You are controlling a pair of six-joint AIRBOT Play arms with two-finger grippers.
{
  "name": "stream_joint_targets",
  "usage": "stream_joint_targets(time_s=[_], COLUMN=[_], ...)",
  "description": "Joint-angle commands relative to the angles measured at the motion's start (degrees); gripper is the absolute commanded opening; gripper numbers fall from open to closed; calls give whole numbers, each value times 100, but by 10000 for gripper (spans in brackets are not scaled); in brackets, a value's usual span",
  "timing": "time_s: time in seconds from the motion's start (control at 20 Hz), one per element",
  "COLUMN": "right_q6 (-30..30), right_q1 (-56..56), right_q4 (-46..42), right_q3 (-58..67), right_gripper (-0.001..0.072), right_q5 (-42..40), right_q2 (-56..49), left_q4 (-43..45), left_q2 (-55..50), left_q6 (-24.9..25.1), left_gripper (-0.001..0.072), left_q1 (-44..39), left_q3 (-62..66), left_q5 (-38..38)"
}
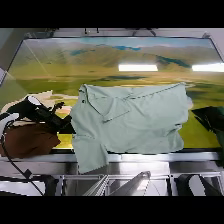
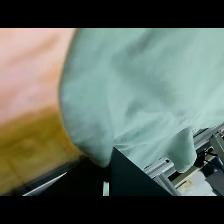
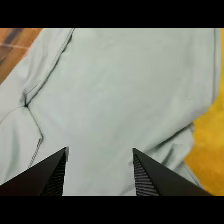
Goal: Fold the shirts.
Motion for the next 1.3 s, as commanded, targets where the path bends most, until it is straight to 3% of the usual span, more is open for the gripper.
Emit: stream_joint_targets(time_s=[0.0,0.05,0.15,0.2,0.25,0.3,0.9,1.1,1.25], right_q6=[413,407,-52,-616,-938,-1027,-1270,-1274,-1193], right_q1=[-680,-820,-907,-896,-885,-848,811,1161,1141], right_q4=[-1248,-1770,-2299,-2208,-2142,-2035,-1917,-1646,-1355], right_q3=[-4,-4,-44,-103,-140,-153,-160,-15,752], right_gripper=[453,444,206,210,296,437,421,20,20], right_q5=[15,94,391,643,820,839,496,621,2144], right_q2=[-94,-225,-623,-815,-990,-1156,-3158,-3344,-3189], left_q4=[-24,-24,-26,-24,-26,-24,-26,-31,-48], left_q2=[-59,-59,-57,-59,-59,-59,-59,-59,-57], left_q6=[57,57,98,153,195,201,297,304,345], left_gripper=[26,26,26,26,27,26,26,26,26], left_q1=[-131,-131,-131,-131,-131,-131,-131,-125,-52], left_q3=[455,535,645,669,667,667,667,667,804], left_q5=[-164,-214,-232,-232,-232,-229,-376,-380,-789])
